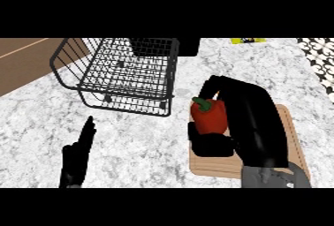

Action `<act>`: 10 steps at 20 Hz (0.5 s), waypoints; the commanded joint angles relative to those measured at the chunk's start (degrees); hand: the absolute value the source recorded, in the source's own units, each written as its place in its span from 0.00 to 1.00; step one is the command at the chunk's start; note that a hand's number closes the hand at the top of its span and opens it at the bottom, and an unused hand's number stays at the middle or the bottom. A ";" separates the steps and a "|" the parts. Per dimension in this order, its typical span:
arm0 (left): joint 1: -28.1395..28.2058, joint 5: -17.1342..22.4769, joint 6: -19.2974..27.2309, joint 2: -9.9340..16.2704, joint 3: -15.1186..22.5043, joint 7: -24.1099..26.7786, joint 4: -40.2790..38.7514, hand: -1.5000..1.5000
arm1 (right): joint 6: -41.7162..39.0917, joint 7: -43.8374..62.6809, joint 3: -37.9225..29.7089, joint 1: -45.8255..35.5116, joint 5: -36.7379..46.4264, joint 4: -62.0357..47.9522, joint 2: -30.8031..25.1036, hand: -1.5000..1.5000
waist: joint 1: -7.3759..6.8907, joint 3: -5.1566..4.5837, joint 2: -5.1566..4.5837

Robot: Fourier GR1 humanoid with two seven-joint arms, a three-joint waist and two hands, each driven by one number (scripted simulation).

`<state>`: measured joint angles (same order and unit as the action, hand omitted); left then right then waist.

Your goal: Pick the bell pepper from the cutting board and place it in the tiered basket

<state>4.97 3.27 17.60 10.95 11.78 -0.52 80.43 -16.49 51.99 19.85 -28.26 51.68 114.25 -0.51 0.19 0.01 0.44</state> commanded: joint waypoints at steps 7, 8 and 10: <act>-1.18 -0.33 -2.24 0.44 -2.56 1.70 -3.57 0.50 | -9.94 11.42 -4.89 -20.66 -2.36 1.34 0.49 1.00 | -0.40 -0.07 -0.32; -0.56 -0.26 -1.39 -0.82 -1.51 1.00 -1.95 0.50 | -9.63 12.87 -8.77 -28.05 -5.10 -3.20 0.49 1.00 | -0.81 -0.10 -0.30; -3.34 1.17 -3.05 -1.13 -4.02 3.98 -7.84 0.50 | -7.25 14.95 -4.68 -24.85 -3.73 -2.47 0.49 1.00 | -0.32 -0.11 -0.35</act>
<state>3.67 3.58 15.56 11.04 9.63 -0.10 78.71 -22.60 56.95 13.69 -47.81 48.76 114.01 -0.34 -0.25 0.00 0.21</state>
